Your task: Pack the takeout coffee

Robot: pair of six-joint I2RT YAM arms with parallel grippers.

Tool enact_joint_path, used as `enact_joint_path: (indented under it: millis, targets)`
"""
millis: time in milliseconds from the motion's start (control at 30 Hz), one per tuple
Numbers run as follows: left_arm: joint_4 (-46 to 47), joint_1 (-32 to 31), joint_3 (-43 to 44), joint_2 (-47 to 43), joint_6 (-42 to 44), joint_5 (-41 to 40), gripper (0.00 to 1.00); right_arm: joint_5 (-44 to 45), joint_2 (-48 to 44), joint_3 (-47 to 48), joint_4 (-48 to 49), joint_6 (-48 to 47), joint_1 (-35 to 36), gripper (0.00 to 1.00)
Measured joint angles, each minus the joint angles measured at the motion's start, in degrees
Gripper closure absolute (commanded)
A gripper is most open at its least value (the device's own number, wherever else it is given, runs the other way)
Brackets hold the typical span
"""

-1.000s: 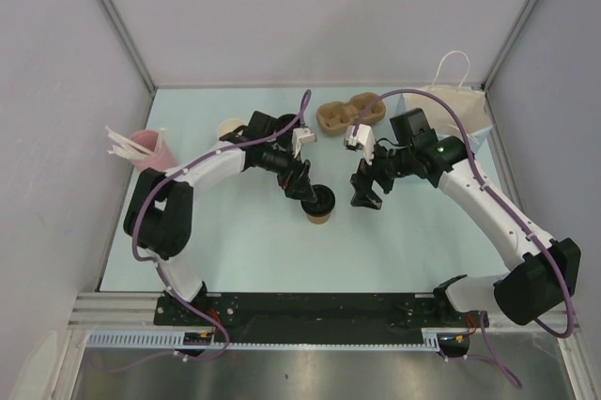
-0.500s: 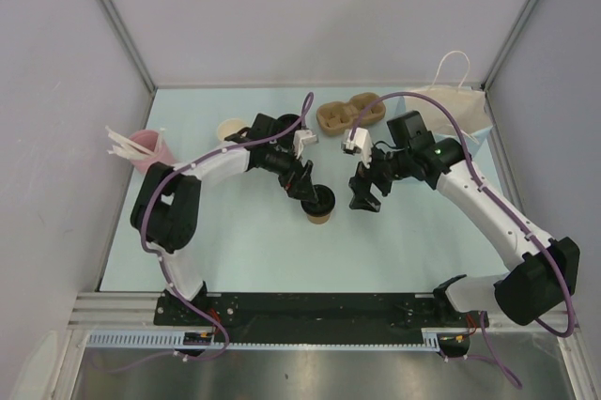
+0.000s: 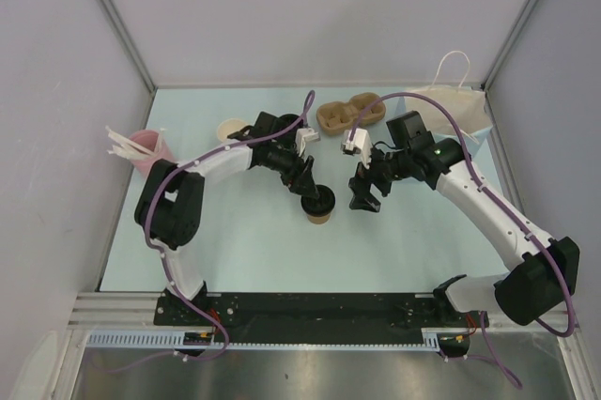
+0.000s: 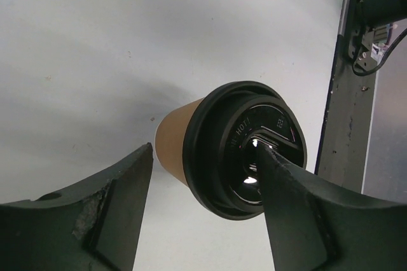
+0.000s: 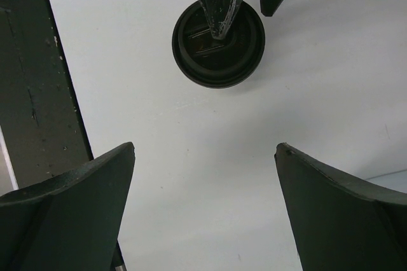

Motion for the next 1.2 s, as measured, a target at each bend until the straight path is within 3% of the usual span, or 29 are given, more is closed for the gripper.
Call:
enact_joint_path:
  millis: [200, 500, 800, 933, 1200]
  targets:
    - [-1.4, 0.0, 1.1, 0.8, 0.1, 1.2, 0.41, -0.9, 0.7, -0.2, 0.9, 0.5, -0.5, 0.07]
    - [-2.1, 0.0, 1.4, 1.7, 0.5, 2.8, 0.43, -3.2, 7.7, -1.3, 5.4, 6.0, -2.5, 0.17]
    - [-1.2, 0.0, 0.8, 1.7, 0.5, 3.4, 0.44, -3.4, 10.8, -1.7, 12.4, 13.4, -2.7, 0.4]
    - [-0.4, 0.1, 0.4, 1.7, 0.5, 3.9, 0.44, -3.5, 13.5, -1.7, 15.5, 15.8, -2.9, 0.56]
    - [0.0, 0.1, 0.1, 1.6, 0.5, 4.1, 0.44, -4.4, 19.3, -1.7, 18.4, 19.6, -3.5, 0.63]
